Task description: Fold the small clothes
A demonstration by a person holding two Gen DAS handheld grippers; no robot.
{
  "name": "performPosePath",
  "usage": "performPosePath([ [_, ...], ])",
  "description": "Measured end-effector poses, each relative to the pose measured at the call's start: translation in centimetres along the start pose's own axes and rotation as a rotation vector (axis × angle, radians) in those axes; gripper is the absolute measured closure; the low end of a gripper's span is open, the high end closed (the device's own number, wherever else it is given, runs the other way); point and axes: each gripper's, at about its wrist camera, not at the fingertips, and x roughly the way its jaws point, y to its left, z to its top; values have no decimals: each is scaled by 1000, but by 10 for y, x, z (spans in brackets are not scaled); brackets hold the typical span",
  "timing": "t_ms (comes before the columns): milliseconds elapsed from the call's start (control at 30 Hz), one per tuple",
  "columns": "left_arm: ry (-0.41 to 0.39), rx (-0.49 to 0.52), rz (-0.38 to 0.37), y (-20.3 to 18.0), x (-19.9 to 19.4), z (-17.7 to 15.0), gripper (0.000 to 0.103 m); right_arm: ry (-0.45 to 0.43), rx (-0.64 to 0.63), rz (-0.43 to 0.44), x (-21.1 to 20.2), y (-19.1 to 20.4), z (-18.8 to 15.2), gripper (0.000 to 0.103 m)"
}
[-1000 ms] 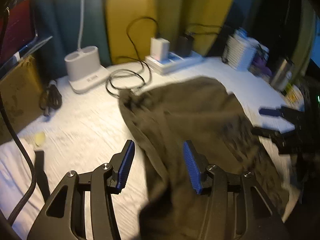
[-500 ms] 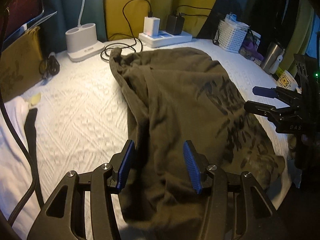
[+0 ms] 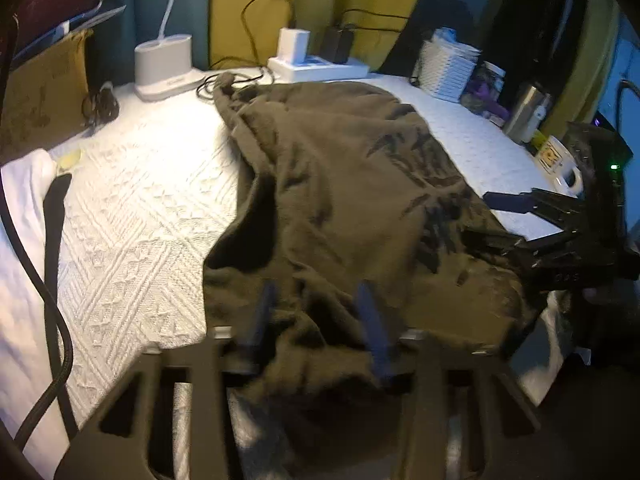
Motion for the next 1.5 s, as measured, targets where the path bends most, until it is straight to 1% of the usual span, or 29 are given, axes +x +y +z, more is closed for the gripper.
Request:
performPosePath([
  [33, -10, 7, 0, -3, -4, -1, 81, 3, -3, 0, 0, 2, -3, 19],
  [67, -23, 11, -2, -4, -7, -2, 88, 6, -6, 1, 0, 4, -7, 19],
  [100, -32, 10, -13, -6, -11, -3, 91, 8, -6, 1, -1, 5, -9, 19],
  [167, -52, 0, -29, -7, -18, -4, 95, 10, -6, 1, -3, 7, -14, 19],
  [300, -69, 7, -29, -12, -28, -9, 96, 17, -8, -3, -9, 11, -29, 19],
  [500, -21, -7, 20, -9, -16, -25, 96, -5, -7, -8, -21, 13, -50, 19],
  [700, -15, 14, 60, -14, -20, -34, 96, -8, -17, -17, -29, 16, -63, 19],
  [833, -10, 0, 66, -15, -23, -33, 96, -7, -12, -19, -34, 17, -69, 19],
  [933, -13, 1, 73, -17, -29, -28, 95, 3, 1, 3, -39, 16, -73, 19],
  [1033, -23, -2, 77, -17, -33, -20, 94, -12, 37, 86, -46, 12, -78, 20],
  [1067, -24, -1, 80, -17, -33, -19, 93, -23, 52, 114, -47, 9, -80, 30],
  [1100, -25, 4, 80, -19, -33, -17, 93, -30, 60, 117, -48, 8, -80, 49],
  [1133, -22, 12, 78, -21, -31, -15, 93, -34, 77, 134, -48, 6, -80, 60],
  [1167, -18, 19, 78, -23, -30, -14, 93, -38, 90, 159, -48, 4, -79, 69],
  [1200, -17, 23, 79, -24, -29, -14, 93, -41, 91, 165, -49, 5, -79, 75],
  [1300, -14, 24, 77, -27, -29, -13, 93, -60, 77, 166, -57, 11, -77, 87],
  [1333, -12, 25, 79, -28, -30, -14, 93, -62, 75, 168, -61, 12, -76, 89],
  [1433, 2, 22, 94, -26, -30, -18, 93, -55, 70, 162, -72, 17, -80, 89],
  [1500, 24, 17, 97, -22, -26, -21, 93, -29, 74, 150, -68, 20, -87, 89],
])
